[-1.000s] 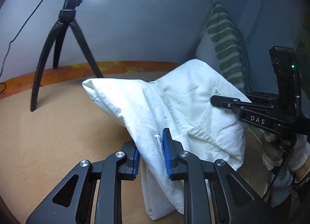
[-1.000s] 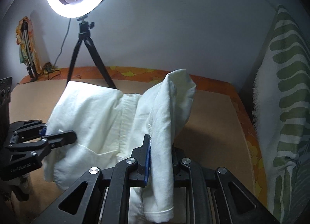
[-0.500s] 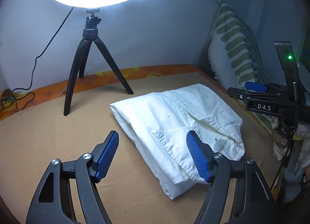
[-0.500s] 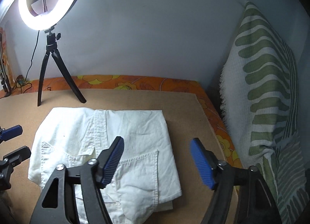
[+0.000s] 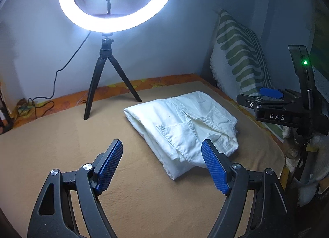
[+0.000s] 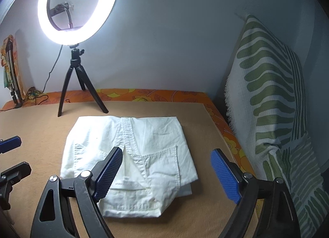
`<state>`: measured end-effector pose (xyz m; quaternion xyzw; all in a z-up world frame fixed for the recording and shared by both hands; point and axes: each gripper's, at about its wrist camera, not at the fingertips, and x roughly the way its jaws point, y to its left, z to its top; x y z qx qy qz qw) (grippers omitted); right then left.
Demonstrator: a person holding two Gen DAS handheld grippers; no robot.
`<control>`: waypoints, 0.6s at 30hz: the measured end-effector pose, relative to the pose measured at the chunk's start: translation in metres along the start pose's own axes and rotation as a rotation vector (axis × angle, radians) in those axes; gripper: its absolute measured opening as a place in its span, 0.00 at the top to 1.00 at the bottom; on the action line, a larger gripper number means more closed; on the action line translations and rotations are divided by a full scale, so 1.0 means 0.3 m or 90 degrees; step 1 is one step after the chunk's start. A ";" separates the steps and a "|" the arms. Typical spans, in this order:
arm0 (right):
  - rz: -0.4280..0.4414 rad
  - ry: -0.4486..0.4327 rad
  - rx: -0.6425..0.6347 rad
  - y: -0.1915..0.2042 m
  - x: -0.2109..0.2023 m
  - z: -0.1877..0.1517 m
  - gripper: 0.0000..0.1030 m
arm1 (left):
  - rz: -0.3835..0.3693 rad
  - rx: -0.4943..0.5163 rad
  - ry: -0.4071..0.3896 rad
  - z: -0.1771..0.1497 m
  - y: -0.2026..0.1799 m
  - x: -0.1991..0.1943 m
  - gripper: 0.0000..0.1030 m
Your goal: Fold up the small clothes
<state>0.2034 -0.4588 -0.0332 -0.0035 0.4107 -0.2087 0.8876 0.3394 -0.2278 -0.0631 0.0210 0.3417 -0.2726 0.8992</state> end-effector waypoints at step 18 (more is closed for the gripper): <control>0.019 -0.071 0.011 0.171 -0.331 -0.145 0.00 | 0.010 0.046 -0.048 -0.141 -0.059 -0.303 0.18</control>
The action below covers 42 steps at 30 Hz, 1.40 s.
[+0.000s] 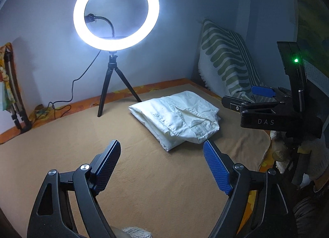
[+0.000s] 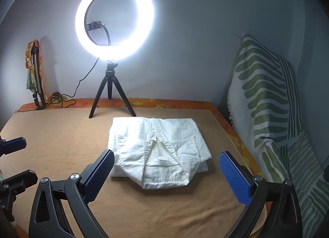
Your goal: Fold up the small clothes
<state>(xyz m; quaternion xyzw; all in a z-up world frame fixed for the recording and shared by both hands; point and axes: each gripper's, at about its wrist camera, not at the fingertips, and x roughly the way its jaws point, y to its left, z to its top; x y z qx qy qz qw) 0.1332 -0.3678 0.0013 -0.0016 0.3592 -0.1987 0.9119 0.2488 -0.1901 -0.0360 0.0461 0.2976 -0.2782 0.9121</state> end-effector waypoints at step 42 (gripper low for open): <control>0.004 -0.008 0.009 0.073 -0.020 -0.160 0.00 | 0.085 0.064 -0.012 -0.102 -0.062 -0.097 0.00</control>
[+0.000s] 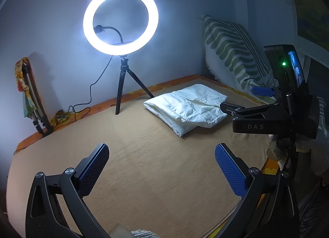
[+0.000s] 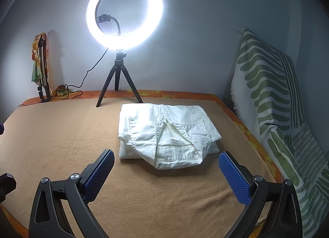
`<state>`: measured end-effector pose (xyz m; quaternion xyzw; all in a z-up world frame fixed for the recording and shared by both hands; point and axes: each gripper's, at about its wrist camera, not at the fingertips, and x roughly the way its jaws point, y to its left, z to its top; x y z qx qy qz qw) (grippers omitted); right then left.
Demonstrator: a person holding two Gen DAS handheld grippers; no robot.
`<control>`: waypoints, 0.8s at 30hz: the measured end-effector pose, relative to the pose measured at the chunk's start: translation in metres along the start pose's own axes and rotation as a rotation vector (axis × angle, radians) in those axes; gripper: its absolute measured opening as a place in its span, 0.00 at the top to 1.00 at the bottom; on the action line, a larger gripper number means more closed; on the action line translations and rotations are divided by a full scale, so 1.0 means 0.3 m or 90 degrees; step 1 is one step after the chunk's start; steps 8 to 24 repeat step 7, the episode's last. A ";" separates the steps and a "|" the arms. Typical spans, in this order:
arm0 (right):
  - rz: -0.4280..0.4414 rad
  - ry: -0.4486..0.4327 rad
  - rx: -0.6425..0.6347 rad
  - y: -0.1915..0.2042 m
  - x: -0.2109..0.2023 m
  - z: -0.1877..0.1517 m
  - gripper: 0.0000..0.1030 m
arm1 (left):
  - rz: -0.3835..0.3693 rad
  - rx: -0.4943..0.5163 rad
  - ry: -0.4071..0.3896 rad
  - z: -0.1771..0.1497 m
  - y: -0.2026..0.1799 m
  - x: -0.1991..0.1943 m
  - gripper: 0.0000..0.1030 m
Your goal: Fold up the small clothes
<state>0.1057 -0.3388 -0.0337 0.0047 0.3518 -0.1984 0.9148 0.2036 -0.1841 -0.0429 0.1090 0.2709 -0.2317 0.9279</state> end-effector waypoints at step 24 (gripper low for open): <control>0.000 0.002 -0.008 0.007 0.016 0.000 0.00 | 0.001 -0.003 -0.006 -0.002 0.010 -0.014 0.00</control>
